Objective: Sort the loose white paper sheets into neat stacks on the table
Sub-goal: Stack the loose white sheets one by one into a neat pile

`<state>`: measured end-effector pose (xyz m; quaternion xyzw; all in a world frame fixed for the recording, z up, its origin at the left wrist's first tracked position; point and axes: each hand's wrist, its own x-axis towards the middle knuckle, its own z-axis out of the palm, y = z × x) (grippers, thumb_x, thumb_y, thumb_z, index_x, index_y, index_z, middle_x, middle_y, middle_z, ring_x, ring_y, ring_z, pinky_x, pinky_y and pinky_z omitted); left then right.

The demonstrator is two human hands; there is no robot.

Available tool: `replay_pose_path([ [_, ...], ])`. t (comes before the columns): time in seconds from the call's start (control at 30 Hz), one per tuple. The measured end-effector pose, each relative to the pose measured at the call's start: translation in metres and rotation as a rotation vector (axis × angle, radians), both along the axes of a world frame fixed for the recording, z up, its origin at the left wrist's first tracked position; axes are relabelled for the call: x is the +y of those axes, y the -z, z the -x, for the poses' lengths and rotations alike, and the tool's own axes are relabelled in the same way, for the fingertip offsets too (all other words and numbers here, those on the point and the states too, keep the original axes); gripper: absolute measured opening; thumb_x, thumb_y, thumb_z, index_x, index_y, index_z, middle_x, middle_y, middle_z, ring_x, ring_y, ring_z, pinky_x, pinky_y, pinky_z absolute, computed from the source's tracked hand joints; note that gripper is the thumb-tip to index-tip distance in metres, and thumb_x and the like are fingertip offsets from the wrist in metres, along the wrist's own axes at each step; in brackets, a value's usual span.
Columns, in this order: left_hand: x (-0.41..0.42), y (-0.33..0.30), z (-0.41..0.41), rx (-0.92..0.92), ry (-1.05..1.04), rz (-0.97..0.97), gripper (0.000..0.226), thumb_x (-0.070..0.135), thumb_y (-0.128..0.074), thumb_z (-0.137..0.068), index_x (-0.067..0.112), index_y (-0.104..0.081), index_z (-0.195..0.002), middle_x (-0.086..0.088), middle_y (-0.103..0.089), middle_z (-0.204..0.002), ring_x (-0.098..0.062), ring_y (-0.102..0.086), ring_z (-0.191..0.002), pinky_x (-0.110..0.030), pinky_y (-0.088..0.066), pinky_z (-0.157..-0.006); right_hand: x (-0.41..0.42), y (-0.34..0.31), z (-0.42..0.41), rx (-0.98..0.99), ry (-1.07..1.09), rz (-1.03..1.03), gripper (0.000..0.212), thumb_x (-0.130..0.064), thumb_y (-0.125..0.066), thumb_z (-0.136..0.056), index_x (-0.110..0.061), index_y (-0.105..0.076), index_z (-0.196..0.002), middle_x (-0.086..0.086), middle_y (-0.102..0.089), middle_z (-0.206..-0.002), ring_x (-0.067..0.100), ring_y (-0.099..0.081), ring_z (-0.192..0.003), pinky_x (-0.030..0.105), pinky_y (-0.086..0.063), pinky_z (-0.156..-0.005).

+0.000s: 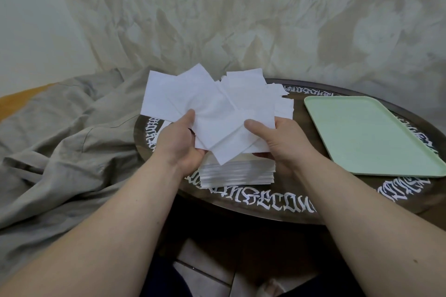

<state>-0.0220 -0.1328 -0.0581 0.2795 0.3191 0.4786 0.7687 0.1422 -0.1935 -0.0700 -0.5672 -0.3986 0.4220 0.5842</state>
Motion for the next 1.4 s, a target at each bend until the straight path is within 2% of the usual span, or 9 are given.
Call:
replay_pose_path([
  [0.17, -0.005, 0.002, -0.004, 0.023, 0.066, -0.005, 0.037, 0.024, -0.034, -0.104, 0.006, -0.051, -0.132, -0.012, -0.066, -0.121, -0.029, -0.066, -0.106, -0.041, -0.059, -0.072, 0.003, -0.001, 0.009, -0.06, 0.05, -0.043, 0.008, -0.01, -0.07, -0.082, -0.017, -0.067, -0.082, -0.004, -0.071, -0.086, 0.011, -0.068, -0.075, 0.024, -0.056, -0.058],
  [0.4, 0.0, 0.002, 0.0, -0.05, 0.019, -0.031, 0.042, 0.034, -0.03, -0.104, 0.011, -0.055, -0.128, -0.007, -0.065, -0.123, -0.025, -0.061, -0.115, -0.044, -0.046, -0.099, 0.005, 0.004, -0.002, 0.041, 0.011, -0.015, 0.016, 0.001, -0.06, -0.087, -0.014, -0.064, -0.09, 0.003, -0.069, -0.095, 0.019, -0.068, -0.083, 0.03, -0.059, -0.061],
  [0.57, 0.009, 0.003, 0.011, -0.011, -0.106, -0.008, 0.032, 0.019, -0.032, -0.103, 0.01, -0.056, -0.123, -0.009, -0.069, -0.116, -0.025, -0.067, -0.103, -0.041, -0.056, -0.078, 0.008, 0.009, -0.028, -0.124, -0.085, 0.082, 0.015, 0.005, -0.061, -0.082, -0.007, -0.066, -0.091, 0.01, -0.071, -0.094, 0.026, -0.068, -0.082, 0.032, -0.053, -0.06],
  [0.73, 0.022, 0.011, 0.018, 0.083, -0.255, 0.056, 0.027, 0.009, -0.039, -0.1, 0.009, -0.059, -0.118, -0.009, -0.07, -0.111, -0.023, -0.071, -0.092, -0.038, -0.059, -0.074, 0.016, 0.005, -0.041, -0.457, -0.106, 0.149, 0.012, -0.006, -0.061, -0.081, -0.012, -0.068, -0.088, 0.007, -0.071, -0.095, 0.028, -0.067, -0.092, 0.047, -0.054, -0.087],
  [0.9, 0.044, 0.009, 0.038, 0.073, -0.5, 0.113, 0.021, 0.0, -0.044, -0.091, 0.012, -0.061, -0.091, -0.002, -0.073, -0.085, -0.015, -0.07, -0.065, -0.024, -0.056, -0.055, 0.022, 0.004, -0.04, -0.586, -0.092, 0.132, 0.017, -0.009, -0.058, -0.086, -0.012, -0.068, -0.098, 0.003, -0.069, -0.099, 0.024, -0.064, -0.093, 0.035, -0.052, -0.079],
  [1.0, 0.052, 0.008, 0.055, 0.041, -0.657, 0.102, 0.027, -0.006, -0.044, -0.082, 0.01, -0.064, -0.089, -0.005, -0.074, -0.093, -0.021, -0.072, -0.074, -0.035, -0.059, -0.066, 0.022, 0.008, -0.037, -0.671, -0.047, 0.128, 0.024, -0.011, -0.061, -0.086, -0.014, -0.066, -0.109, 0.001, -0.067, -0.105, 0.022, -0.061, -0.095, 0.038, -0.052, -0.087],
  [1.1, 0.048, 0.004, 0.057, 0.053, -0.745, 0.128, 0.026, -0.007, -0.043, -0.083, 0.012, -0.06, -0.077, 0.002, -0.07, -0.068, -0.017, -0.066, -0.056, -0.033, -0.058, -0.062, 0.023, 0.011, -0.041, -0.632, 0.051, 0.095, 0.013, -0.018, -0.062, -0.087, -0.013, -0.067, -0.098, -0.001, -0.065, -0.091, 0.018, -0.059, -0.082, 0.03, -0.049, -0.073],
  [1.2, 0.041, -0.001, 0.043, -0.009, -0.607, 0.09, 0.027, -0.002, -0.044, -0.09, 0.016, -0.056, -0.073, 0.008, -0.064, -0.053, -0.009, -0.061, -0.054, -0.019, -0.052, -0.051, 0.024, 0.011, -0.042, -0.583, 0.139, 0.079, 0.029, -0.021, -0.054, -0.089, 0.006, -0.062, -0.081, 0.007, -0.053, -0.068, 0.017, -0.044, -0.063, 0.028, -0.035, -0.06],
  [1.4, 0.032, 0.0, 0.013, 0.029, -0.203, 0.051, 0.03, -0.005, -0.036, -0.095, 0.01, -0.06, -0.086, -0.001, -0.066, -0.069, -0.009, -0.063, -0.057, -0.018, -0.053, -0.049, 0.025, 0.011, -0.042, -0.602, 0.26, -0.023, 0.034, -0.021, -0.053, -0.089, 0.01, -0.062, -0.079, 0.025, -0.05, -0.07, 0.016, -0.037, -0.064, 0.028, -0.031, -0.061],
])
